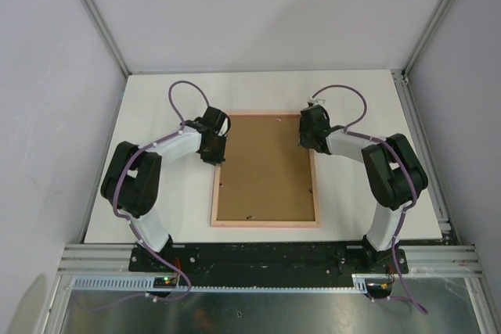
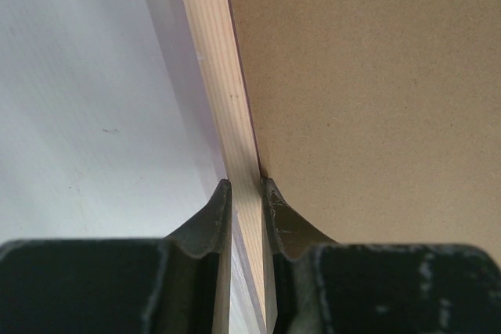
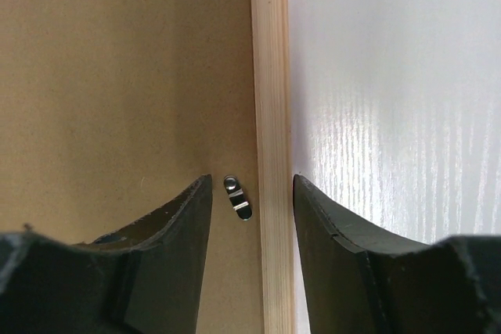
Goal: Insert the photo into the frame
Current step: Press the fastener onto the backboard.
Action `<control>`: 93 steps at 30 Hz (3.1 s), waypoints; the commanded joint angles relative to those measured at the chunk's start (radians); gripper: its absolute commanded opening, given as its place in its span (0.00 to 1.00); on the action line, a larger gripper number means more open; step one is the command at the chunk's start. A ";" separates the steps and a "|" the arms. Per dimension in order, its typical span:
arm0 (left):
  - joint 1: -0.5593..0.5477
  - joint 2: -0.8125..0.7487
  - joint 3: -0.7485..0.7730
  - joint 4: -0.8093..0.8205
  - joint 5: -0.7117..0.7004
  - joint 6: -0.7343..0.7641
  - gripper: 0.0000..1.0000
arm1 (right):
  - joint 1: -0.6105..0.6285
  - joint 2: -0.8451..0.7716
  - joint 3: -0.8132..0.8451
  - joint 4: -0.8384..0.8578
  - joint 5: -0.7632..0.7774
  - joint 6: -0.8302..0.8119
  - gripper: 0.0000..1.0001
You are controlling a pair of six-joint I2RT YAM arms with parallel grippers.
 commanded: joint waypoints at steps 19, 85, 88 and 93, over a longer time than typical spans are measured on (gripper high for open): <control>-0.022 0.000 -0.022 -0.063 0.051 0.031 0.00 | -0.015 -0.056 -0.083 0.002 -0.063 0.000 0.20; 0.097 0.316 0.361 -0.028 -0.100 -0.089 0.37 | -0.023 -0.115 -0.143 0.000 -0.149 -0.036 0.00; 0.099 0.303 0.334 -0.027 -0.102 -0.098 0.27 | -0.024 -0.119 -0.142 -0.002 -0.150 -0.036 0.00; 0.107 0.280 0.293 -0.021 -0.094 -0.125 0.15 | -0.025 -0.124 -0.142 -0.006 -0.146 -0.036 0.00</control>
